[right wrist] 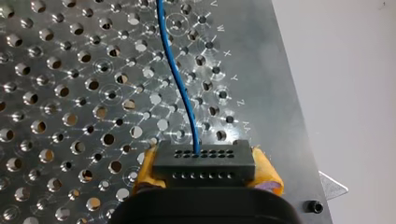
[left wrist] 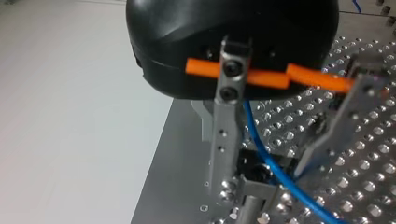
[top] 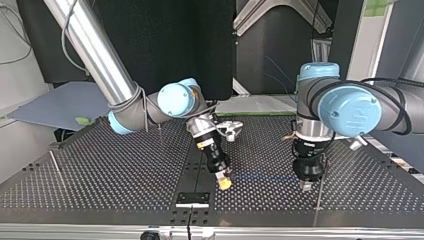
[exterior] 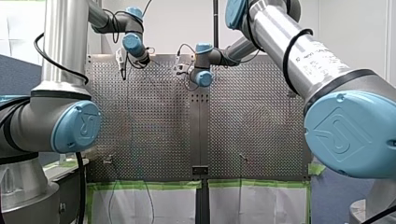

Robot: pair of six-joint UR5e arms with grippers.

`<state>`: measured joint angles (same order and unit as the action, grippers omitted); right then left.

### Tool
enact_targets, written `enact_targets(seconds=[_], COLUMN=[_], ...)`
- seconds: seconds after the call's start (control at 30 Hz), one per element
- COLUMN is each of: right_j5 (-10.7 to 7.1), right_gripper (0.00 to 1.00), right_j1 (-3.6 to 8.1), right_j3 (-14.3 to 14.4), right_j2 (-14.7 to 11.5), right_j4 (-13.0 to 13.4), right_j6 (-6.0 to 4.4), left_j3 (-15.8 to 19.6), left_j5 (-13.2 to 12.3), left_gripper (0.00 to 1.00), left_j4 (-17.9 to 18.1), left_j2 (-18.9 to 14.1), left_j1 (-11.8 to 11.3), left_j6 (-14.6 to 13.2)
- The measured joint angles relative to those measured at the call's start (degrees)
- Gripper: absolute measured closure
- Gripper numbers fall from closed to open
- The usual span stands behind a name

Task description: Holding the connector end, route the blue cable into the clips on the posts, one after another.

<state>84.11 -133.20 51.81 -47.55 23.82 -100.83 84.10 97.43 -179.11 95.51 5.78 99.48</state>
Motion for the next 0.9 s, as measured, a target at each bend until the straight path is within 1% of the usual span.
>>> enact_targets(seconds=[0.03,0.07,0.53,0.9], right_j5=[-0.01,-0.02,-0.08,-0.08], right_gripper=[1.00,1.00,1.00,1.00], right_j1=[0.00,0.00,0.08,0.17], right_j3=[0.00,-0.01,0.01,0.39], right_j2=[0.01,0.01,0.15,0.20], right_j4=[0.00,0.00,0.00,-0.03], right_j6=[0.00,-0.01,-0.19,-0.05], left_j3=[0.00,0.00,0.00,0.00], left_j5=[-0.05,-0.14,-1.42,-2.20], left_gripper=[0.95,0.98,0.98,0.98], left_j4=[-0.03,-0.06,-0.25,-2.00], left_j2=[0.00,-0.01,0.02,0.54], left_j1=[0.02,0.03,0.12,0.55], left_j6=[-0.01,-0.01,0.15,0.81])
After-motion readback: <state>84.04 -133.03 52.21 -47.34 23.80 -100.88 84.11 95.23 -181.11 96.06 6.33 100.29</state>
